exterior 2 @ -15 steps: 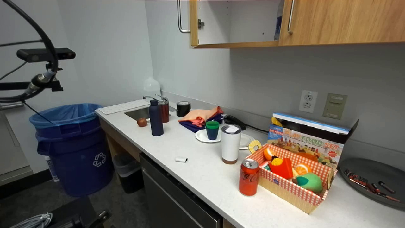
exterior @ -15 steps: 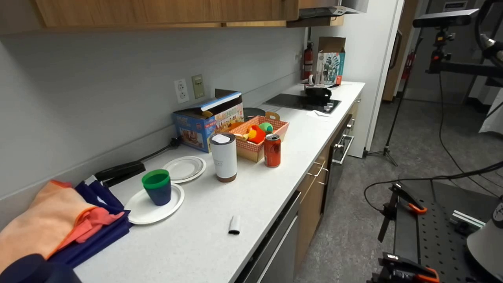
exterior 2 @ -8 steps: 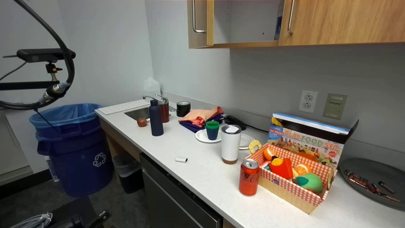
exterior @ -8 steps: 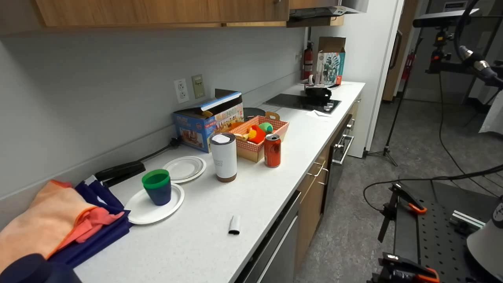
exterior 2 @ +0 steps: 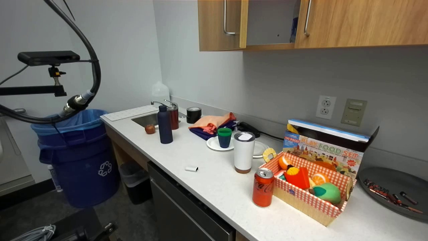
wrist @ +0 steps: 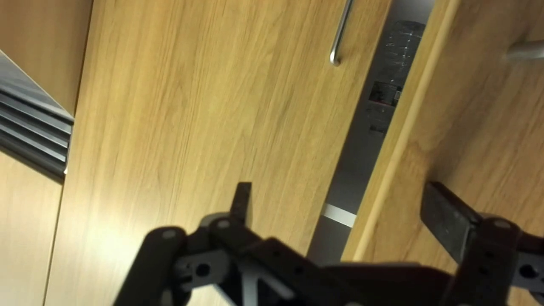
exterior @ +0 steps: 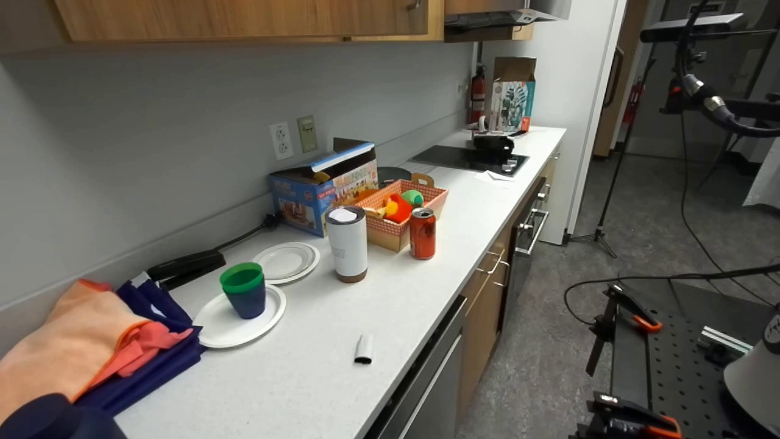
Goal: Close the top left cabinet door
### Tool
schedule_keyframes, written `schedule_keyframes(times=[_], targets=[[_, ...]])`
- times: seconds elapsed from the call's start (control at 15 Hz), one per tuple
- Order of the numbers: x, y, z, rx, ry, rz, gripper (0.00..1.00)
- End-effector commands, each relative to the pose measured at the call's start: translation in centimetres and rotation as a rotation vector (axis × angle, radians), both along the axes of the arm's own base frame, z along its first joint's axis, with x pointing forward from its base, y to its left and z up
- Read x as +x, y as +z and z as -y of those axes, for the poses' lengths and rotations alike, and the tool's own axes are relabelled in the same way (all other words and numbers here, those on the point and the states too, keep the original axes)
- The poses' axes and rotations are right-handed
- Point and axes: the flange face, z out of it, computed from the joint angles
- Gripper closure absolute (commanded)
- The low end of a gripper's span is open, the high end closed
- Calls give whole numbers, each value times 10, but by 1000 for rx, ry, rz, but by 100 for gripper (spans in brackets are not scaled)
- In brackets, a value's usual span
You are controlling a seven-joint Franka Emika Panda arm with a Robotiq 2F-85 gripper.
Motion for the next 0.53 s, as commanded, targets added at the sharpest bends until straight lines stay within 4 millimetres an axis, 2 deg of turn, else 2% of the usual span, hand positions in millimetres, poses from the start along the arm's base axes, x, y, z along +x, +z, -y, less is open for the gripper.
schedule_keyframes(times=[0.0,0.47], targets=[[4,1,0,-7,-13,2,0],[13,4,0,-9,-15,20,0]])
